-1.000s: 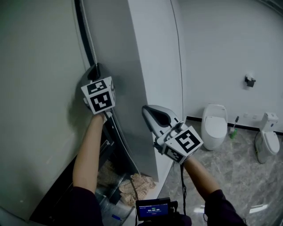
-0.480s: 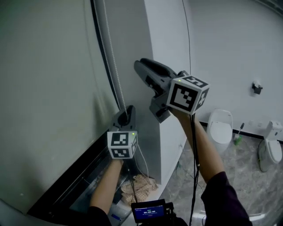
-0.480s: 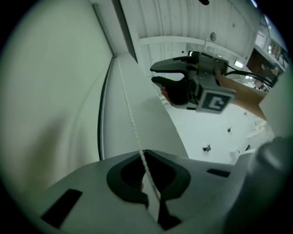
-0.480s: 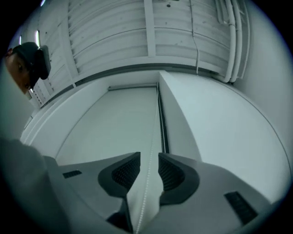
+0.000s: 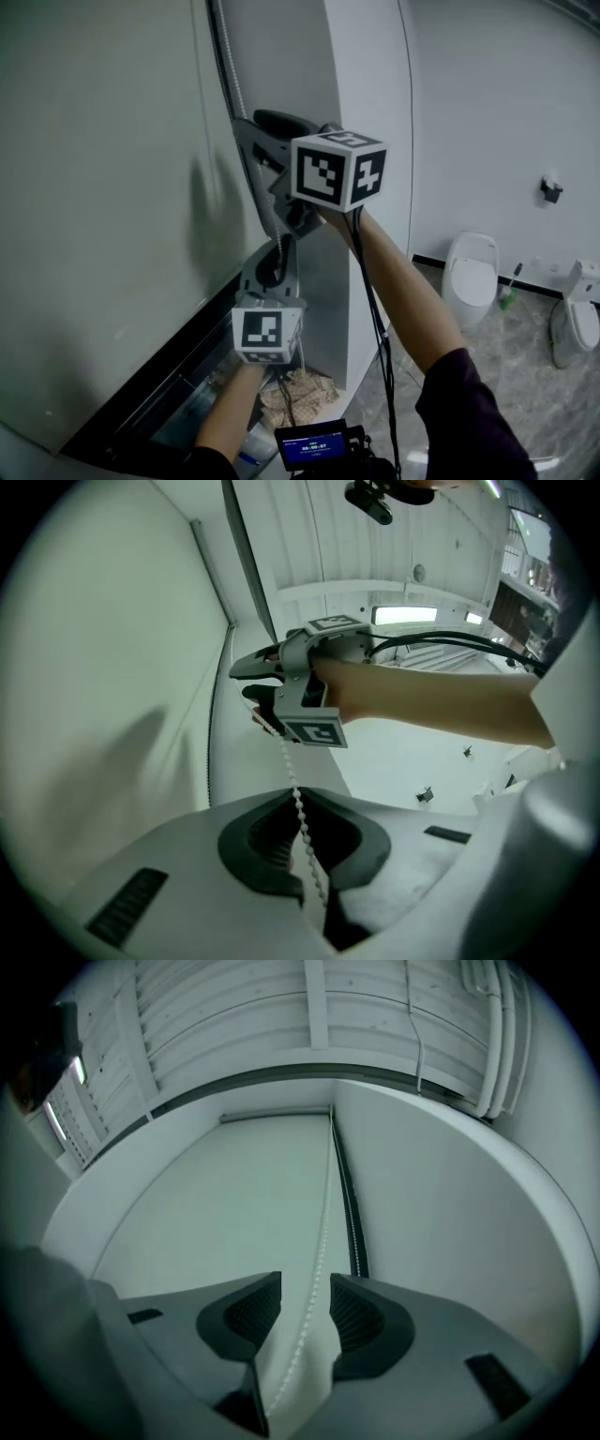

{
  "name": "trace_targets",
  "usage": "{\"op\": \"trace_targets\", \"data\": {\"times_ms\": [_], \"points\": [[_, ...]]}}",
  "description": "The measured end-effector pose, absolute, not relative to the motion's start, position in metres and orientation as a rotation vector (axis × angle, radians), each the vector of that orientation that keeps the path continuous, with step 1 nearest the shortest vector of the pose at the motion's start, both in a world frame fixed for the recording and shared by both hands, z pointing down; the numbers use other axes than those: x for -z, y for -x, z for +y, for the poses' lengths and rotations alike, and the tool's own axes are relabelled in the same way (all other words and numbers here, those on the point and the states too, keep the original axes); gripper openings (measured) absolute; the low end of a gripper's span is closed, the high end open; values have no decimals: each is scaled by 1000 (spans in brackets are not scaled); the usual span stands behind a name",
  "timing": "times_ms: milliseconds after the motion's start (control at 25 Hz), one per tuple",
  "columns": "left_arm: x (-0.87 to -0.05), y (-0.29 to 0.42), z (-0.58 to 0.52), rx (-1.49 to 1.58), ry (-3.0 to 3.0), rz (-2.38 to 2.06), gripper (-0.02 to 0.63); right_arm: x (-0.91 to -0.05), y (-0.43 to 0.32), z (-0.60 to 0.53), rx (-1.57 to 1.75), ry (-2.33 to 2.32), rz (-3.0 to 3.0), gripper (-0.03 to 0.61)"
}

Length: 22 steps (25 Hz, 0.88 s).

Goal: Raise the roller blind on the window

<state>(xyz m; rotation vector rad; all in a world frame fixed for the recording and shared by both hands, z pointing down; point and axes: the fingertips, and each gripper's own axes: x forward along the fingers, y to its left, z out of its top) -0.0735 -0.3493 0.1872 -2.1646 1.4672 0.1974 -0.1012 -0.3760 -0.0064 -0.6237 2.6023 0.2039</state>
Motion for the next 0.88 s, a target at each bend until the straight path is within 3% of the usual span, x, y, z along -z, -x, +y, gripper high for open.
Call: {"op": "trace_targets", "data": {"times_ms": [80,120,160,600,880], "points": [[-186,75,-347,-198,2159,1458,6,5,107,-382,-236,690,2611,147],[-185,78,-349,-202,2163,1458,6,5,108,-388,-237,722,2601,108],[-185,82,-349,-207,2172,1461,6,6,108,-391,-229,743,2582,21],[-170,107,-309,-460,2281,1393,9,-4,82,-358,-270,749,2522,12],[-88,135,-310,-618,2357,1288,29,-3,79,-348,-432,808,2528,11]]}}
